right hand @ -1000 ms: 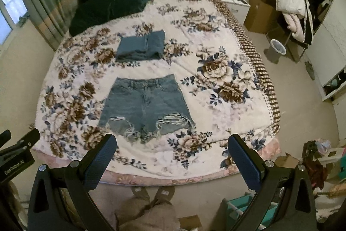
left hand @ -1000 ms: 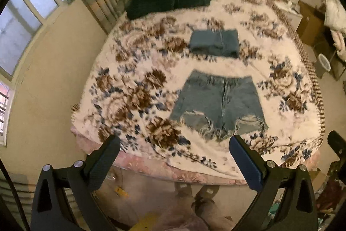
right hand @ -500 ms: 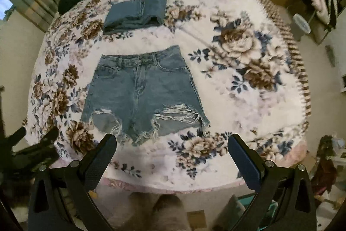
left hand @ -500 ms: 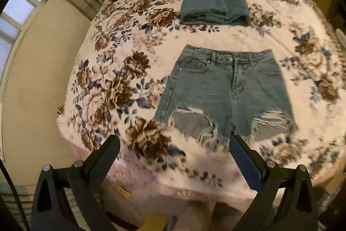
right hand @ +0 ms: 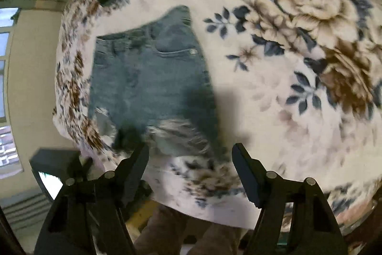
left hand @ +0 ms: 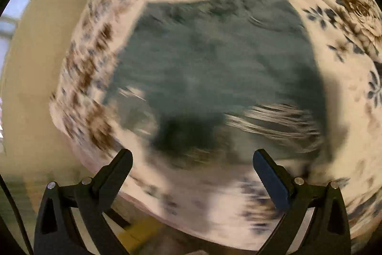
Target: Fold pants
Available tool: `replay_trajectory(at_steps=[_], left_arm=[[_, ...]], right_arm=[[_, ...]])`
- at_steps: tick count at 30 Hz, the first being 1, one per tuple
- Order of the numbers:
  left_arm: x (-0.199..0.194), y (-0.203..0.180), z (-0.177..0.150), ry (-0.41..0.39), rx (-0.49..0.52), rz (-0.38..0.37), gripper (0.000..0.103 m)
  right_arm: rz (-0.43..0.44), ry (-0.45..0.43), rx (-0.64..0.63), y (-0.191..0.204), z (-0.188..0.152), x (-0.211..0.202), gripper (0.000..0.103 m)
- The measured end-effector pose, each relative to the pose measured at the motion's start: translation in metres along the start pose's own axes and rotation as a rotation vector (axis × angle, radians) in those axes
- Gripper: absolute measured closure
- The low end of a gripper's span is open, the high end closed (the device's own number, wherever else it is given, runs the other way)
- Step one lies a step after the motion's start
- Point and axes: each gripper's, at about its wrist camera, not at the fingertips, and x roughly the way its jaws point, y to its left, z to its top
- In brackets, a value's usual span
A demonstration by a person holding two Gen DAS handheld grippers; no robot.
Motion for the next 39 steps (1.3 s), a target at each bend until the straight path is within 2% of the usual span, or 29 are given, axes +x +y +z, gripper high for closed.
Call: replay_trajectory(at_steps=[3, 5, 8, 11, 15, 21, 23, 26, 27, 28, 29, 30, 31, 32, 35, 37, 39], left_arm=[[0.008, -0.037, -0.001, 0.033, -0.053, -0.030, 0.000], [0.016, -0.060, 0.000, 0.056, -0.094, -0.077, 0.000], [0.030, -0.089, 0.002, 0.082, -0.105, -0.122, 0.000], [0.044, -0.107, 0.006, 0.087, -0.108, -0.136, 0.000], [0.061, -0.107, 0.013, 0.109, -0.155, -0.163, 0.000], [0.087, -0.087, 0.024, 0.102, -0.188, -0.228, 0.002], [0.094, -0.080, 0.026, 0.096, -0.195, -0.264, 0.008], [0.100, -0.061, 0.028, 0.063, -0.211, -0.319, 0.033], [0.099, -0.054, 0.028, 0.047, -0.217, -0.333, 0.048], [0.098, -0.048, 0.028, 0.035, -0.223, -0.344, 0.065], [0.098, -0.040, 0.029, 0.024, -0.232, -0.357, 0.073], [0.098, -0.030, 0.030, 0.015, -0.248, -0.374, 0.084], [0.100, -0.019, 0.031, 0.012, -0.268, -0.399, 0.088], [0.101, -0.013, 0.032, 0.014, -0.277, -0.417, 0.090], [0.101, 0.001, 0.034, 0.005, -0.276, -0.436, 0.096], [0.098, 0.015, 0.035, -0.013, -0.271, -0.430, 0.098], [0.094, 0.024, 0.033, -0.022, -0.272, -0.429, 0.098]], right_arm=[[0.009, 0.055, -0.061, -0.023, 0.030, 0.022, 0.028], [0.013, 0.080, -0.096, -0.031, 0.047, 0.032, 0.028], [0.018, 0.109, -0.138, -0.037, 0.073, 0.048, 0.028], [0.030, 0.117, -0.163, -0.039, 0.101, 0.062, 0.028], [0.101, 0.124, -0.150, -0.034, 0.129, 0.077, 0.028], [0.152, 0.145, -0.200, 0.008, 0.170, 0.110, 0.028], [0.160, 0.159, -0.212, 0.022, 0.181, 0.124, 0.028], [0.164, 0.169, -0.195, 0.036, 0.193, 0.146, 0.029], [0.180, 0.157, -0.183, 0.039, 0.197, 0.151, 0.030], [0.188, 0.138, -0.176, 0.043, 0.199, 0.153, 0.038], [0.174, 0.120, -0.172, 0.044, 0.200, 0.154, 0.047], [0.165, 0.113, -0.176, 0.046, 0.200, 0.156, 0.050], [0.151, 0.105, -0.183, 0.048, 0.199, 0.157, 0.059], [0.139, 0.096, -0.187, 0.048, 0.198, 0.157, 0.063], [0.157, 0.080, -0.174, 0.044, 0.195, 0.152, 0.071], [0.151, 0.079, -0.175, 0.043, 0.193, 0.149, 0.072], [0.136, 0.102, -0.160, 0.039, 0.194, 0.155, 0.067]])
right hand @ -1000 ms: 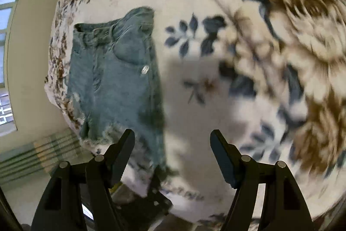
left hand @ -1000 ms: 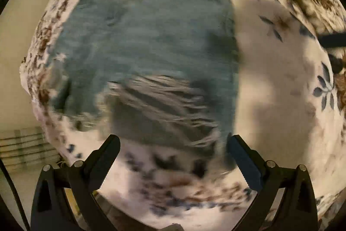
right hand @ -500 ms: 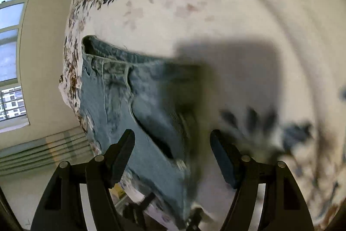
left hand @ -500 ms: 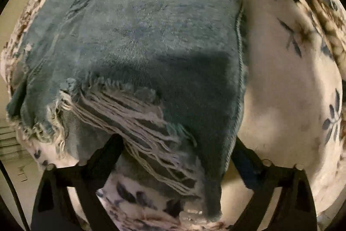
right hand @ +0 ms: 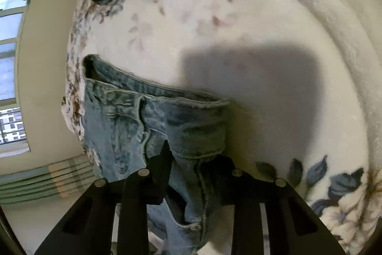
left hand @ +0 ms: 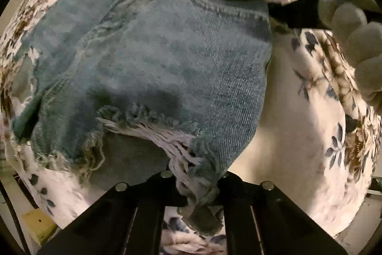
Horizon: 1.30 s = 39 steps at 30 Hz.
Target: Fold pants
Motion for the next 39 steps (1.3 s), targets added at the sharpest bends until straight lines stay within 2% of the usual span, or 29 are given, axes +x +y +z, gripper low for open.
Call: replay_trajectory(at_steps=[4, 6, 8, 11, 14, 17, 18, 19, 20, 21, 23, 26, 30, 35, 39], left_arm=[[-0.016, 0.006, -0.004, -0.025, -0.001, 0.008, 0.099], [-0.026, 0.017, 0.001, -0.032, -0.004, 0.003, 0.099], [-0.036, 0.030, 0.004, -0.044, -0.006, 0.003, 0.099], [-0.057, 0.045, 0.016, -0.062, -0.015, -0.008, 0.099], [-0.080, 0.070, 0.024, -0.074, -0.034, -0.032, 0.099], [-0.095, 0.080, 0.030, -0.091, -0.051, -0.045, 0.099], [-0.100, 0.066, 0.023, -0.098, -0.060, -0.046, 0.099], [-0.103, 0.070, 0.029, -0.102, -0.069, -0.051, 0.099], [-0.114, 0.067, 0.021, -0.108, -0.081, -0.057, 0.099], [-0.123, 0.084, 0.028, -0.114, -0.097, -0.066, 0.099], [-0.133, 0.092, 0.031, -0.123, -0.114, -0.074, 0.099], [-0.142, 0.135, 0.051, -0.131, -0.151, -0.081, 0.099], [-0.135, 0.197, 0.081, -0.118, -0.222, -0.074, 0.099], [-0.104, 0.263, 0.108, -0.092, -0.301, -0.051, 0.099], [-0.073, 0.302, 0.123, -0.057, -0.346, -0.057, 0.099]], right_arm=[[0.017, 0.015, 0.056, -0.011, 0.000, 0.009, 0.066], [0.019, -0.010, 0.060, -0.010, -0.004, 0.004, 0.072], [0.028, -0.036, 0.064, -0.006, -0.009, -0.005, 0.084], [0.058, -0.072, 0.070, 0.006, -0.017, -0.022, 0.090], [0.042, -0.092, 0.049, 0.029, -0.024, -0.034, 0.091], [0.038, -0.106, 0.035, 0.056, -0.027, -0.046, 0.092], [0.039, -0.110, 0.032, 0.069, -0.027, -0.048, 0.092], [0.040, -0.112, 0.030, 0.080, -0.026, -0.051, 0.093], [0.038, -0.113, 0.025, 0.096, -0.024, -0.051, 0.093], [0.033, -0.113, 0.020, 0.109, -0.022, -0.050, 0.093], [0.026, -0.113, 0.005, 0.139, -0.015, -0.046, 0.094], [0.012, -0.104, -0.010, 0.185, -0.001, -0.029, 0.094], [-0.018, -0.079, -0.034, 0.244, 0.024, 0.017, 0.094], [-0.080, -0.041, -0.055, 0.300, 0.055, 0.086, 0.094], [-0.159, -0.004, -0.074, 0.322, 0.077, 0.134, 0.094]])
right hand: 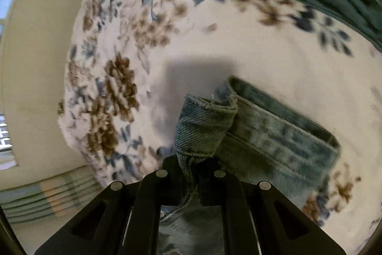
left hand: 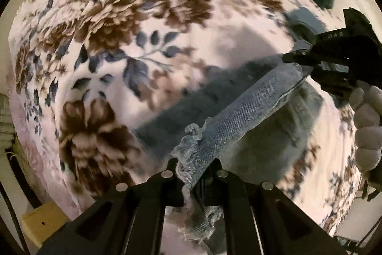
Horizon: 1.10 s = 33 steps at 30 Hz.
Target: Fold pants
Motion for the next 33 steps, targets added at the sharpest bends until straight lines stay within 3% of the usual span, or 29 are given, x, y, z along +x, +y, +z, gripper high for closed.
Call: replay_trajectory(at_steps=[3, 4, 6, 7, 8, 10, 11, 15, 19, 22, 24, 30, 32, 33], left_arm=[[0.026, 0.016, 0.010, 0.056, -0.008, -0.013, 0.094], [0.032, 0.023, 0.012, 0.077, -0.026, -0.014, 0.092], [0.035, 0.035, 0.014, 0.106, -0.079, -0.068, 0.084], [0.034, 0.043, 0.013, 0.105, -0.108, -0.093, 0.074], [0.030, 0.049, 0.012, 0.092, -0.127, -0.113, 0.066], [0.022, 0.060, 0.007, 0.074, -0.152, -0.129, 0.015], [0.017, 0.068, 0.003, 0.062, -0.180, -0.132, 0.008], [0.010, 0.096, -0.021, 0.063, -0.337, -0.216, 0.007], [0.035, 0.108, -0.049, 0.144, -0.512, -0.314, 0.008], [0.058, 0.102, -0.061, 0.182, -0.614, -0.385, 0.008], [0.071, 0.093, -0.057, 0.197, -0.622, -0.390, 0.008], [0.082, 0.065, -0.042, 0.199, -0.551, -0.311, 0.010], [0.078, 0.058, -0.040, 0.181, -0.529, -0.292, 0.017], [0.076, 0.056, -0.040, 0.174, -0.523, -0.286, 0.020]], right_arm=[[-0.069, 0.050, -0.015, 0.010, 0.013, 0.030, 0.091], [-0.069, 0.075, -0.010, 0.011, 0.016, 0.038, 0.082], [-0.013, 0.109, -0.007, 0.013, 0.019, 0.045, 0.051], [0.020, 0.108, -0.006, 0.014, 0.018, 0.044, 0.026], [0.042, 0.101, -0.009, 0.014, 0.016, 0.041, 0.016], [0.057, 0.091, -0.027, 0.015, 0.008, 0.029, 0.016], [0.054, 0.084, -0.033, 0.013, 0.004, 0.022, 0.016], [0.010, 0.030, -0.046, -0.008, -0.020, -0.012, 0.016], [-0.031, -0.002, -0.009, -0.054, -0.038, -0.032, 0.016], [-0.009, 0.001, 0.062, -0.091, -0.040, -0.030, 0.016], [0.025, 0.004, 0.082, -0.104, -0.037, -0.024, 0.016], [-0.063, -0.074, 0.022, -0.096, -0.034, -0.041, 0.017], [-0.144, -0.099, -0.002, -0.100, -0.036, -0.047, 0.017], [-0.133, -0.090, 0.012, -0.108, -0.036, -0.044, 0.017]])
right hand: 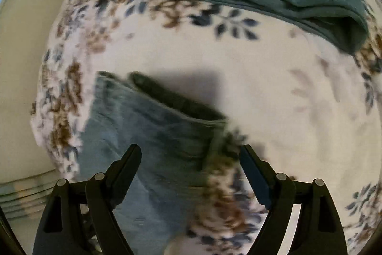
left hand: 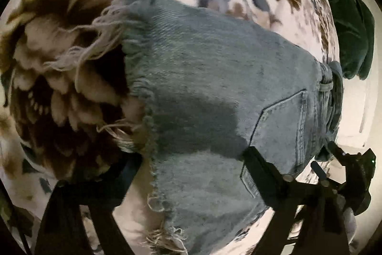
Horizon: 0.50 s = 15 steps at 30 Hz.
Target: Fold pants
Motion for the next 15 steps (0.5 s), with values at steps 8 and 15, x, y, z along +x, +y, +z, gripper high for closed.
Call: replay_trajectory(at_steps=[8, 15], left_arm=[[0.003, -0.011, -0.011, -0.022, 0.016, 0.031, 0.026], [0.016, -0.021, 0.003, -0.040, 0.071, 0.094, 0.063]], right_arm=[[0.031, 0.034, -0.044, 0.000, 0.011, 0.053, 0.023], [-0.110, 0.004, -0.175, 0.031, 0.011, 0.054, 0.041]])
